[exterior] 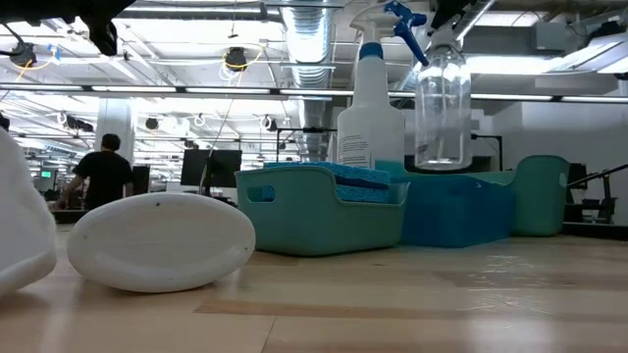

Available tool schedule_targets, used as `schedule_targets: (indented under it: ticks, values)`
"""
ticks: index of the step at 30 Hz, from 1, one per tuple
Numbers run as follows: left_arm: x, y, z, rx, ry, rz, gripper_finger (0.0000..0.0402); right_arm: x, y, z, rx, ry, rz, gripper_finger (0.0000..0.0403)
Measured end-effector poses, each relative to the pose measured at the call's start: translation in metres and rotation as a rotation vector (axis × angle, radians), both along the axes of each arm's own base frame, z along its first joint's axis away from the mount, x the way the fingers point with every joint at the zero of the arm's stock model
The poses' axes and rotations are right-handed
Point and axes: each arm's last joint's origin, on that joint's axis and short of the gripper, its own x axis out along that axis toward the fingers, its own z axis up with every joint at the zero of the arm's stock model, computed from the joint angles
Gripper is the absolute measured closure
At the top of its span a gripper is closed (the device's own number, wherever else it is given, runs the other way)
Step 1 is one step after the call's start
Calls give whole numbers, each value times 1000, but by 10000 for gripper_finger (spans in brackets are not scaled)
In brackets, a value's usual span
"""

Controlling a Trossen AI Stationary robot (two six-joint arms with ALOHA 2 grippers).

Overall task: Pick & Place Kitchen Items
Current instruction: Put the transparent spray bottle into the blue bin

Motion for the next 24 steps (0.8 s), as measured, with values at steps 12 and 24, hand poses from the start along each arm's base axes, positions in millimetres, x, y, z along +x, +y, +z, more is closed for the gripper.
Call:
schedule_targets:
  ticks: [12,24]
  values:
    - [0,0,0,0,0,1,314,16,-3,-3,46,-34,-75,316]
    - [0,0,0,-1,0,4,314,34,4,-10,35,-5,-106,316]
